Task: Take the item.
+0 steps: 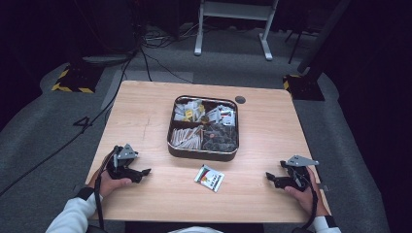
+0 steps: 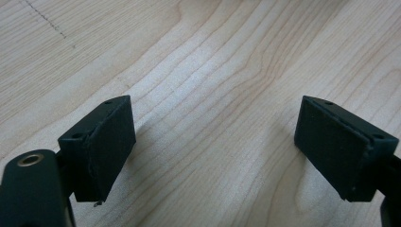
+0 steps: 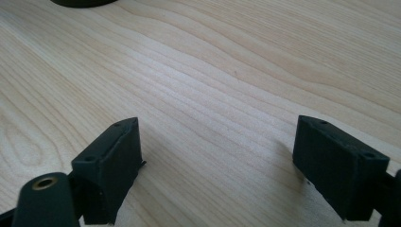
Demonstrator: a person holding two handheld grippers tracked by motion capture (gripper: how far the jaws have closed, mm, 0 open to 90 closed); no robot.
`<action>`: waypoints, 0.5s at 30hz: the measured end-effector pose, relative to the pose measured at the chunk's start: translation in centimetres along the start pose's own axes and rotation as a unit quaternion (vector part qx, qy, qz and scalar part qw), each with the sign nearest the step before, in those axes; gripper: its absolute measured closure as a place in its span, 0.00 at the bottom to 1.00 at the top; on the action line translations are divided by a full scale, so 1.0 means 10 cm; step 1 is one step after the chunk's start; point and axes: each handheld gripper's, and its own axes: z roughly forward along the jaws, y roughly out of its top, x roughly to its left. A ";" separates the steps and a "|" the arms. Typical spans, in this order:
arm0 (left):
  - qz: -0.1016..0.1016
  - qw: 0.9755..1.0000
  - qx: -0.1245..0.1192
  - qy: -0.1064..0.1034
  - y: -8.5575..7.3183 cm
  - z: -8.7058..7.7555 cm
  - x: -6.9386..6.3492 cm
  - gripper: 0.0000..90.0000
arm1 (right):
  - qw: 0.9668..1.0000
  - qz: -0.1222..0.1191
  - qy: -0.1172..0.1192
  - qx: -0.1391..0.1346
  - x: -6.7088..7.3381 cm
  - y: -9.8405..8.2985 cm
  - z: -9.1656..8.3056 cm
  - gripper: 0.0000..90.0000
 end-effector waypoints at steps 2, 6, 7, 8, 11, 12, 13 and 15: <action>0.000 1.000 0.000 0.000 0.00 0.00 0.00 0.15 | 1.000 0.000 0.000 0.000 0.00 0.00 0.00 0.18; 0.001 1.000 0.000 0.000 0.00 0.00 0.00 0.15 | 1.000 0.000 0.000 0.000 0.00 0.00 0.00 0.18; 0.002 1.000 0.000 -0.001 0.00 0.00 0.00 0.15 | 1.000 0.000 0.000 0.000 0.00 0.00 0.00 0.18; 0.002 1.000 0.000 -0.001 0.00 0.00 0.00 0.15 | 1.000 0.000 0.000 0.000 0.00 0.00 0.00 0.18; 0.003 1.000 0.000 -0.003 0.01 0.01 0.01 0.15 | 1.000 0.000 0.000 0.000 0.00 0.00 0.00 0.18; 0.005 1.000 0.001 -0.003 0.01 0.01 0.01 0.15 | 1.000 0.000 0.000 0.000 0.00 0.00 0.00 0.18; 0.005 1.000 0.000 -0.004 0.01 0.01 0.01 0.15 | 1.000 0.000 0.000 0.000 0.00 0.00 0.00 0.18; 0.003 1.000 0.000 -0.006 0.01 0.01 0.01 0.15 | 1.000 0.000 0.000 0.000 0.00 0.00 0.00 0.18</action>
